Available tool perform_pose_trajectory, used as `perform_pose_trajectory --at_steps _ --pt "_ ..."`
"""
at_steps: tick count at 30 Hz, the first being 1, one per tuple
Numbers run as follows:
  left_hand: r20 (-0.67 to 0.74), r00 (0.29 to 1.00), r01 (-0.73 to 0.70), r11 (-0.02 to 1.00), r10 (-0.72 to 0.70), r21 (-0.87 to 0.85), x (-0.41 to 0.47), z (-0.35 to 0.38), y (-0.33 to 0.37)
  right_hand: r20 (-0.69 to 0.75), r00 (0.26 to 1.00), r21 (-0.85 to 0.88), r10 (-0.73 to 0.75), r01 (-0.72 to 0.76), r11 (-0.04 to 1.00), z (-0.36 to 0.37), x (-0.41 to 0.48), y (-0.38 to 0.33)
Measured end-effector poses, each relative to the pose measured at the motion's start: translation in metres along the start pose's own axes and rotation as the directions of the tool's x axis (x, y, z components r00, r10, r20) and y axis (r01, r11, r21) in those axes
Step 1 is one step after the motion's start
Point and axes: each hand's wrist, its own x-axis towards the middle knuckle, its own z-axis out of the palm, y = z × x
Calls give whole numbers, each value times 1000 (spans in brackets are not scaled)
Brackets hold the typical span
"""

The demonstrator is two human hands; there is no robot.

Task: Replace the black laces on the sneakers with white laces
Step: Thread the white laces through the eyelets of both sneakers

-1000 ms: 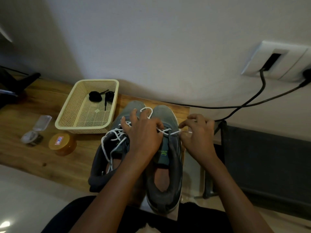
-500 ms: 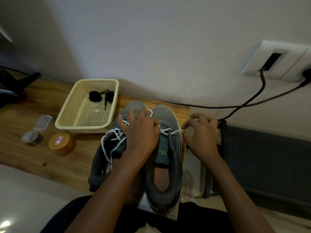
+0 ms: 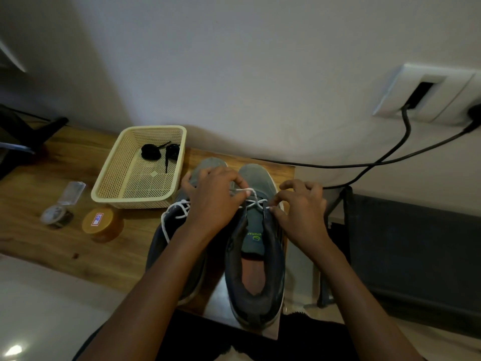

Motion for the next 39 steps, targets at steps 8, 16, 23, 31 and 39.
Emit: perform_pose_trajectory --at_steps 8,16,23,31,39 --pt "118 993 3 997 -13 81 -5 3 4 39 998 -6 58 -57 998 -2 1 0" --pt "137 990 17 994 -32 107 -4 4 2 26 986 -7 162 -162 987 -12 4 13" --pt "143 987 47 977 -78 206 -3 -3 2 87 996 -29 18 -16 999 -7 1 0" --pt "188 978 37 966 -88 256 -2 -16 -6 87 995 4 47 -48 999 -5 3 2" --pt "262 958 -31 950 117 -311 -2 -2 8 134 984 76 117 -128 989 -7 4 6"
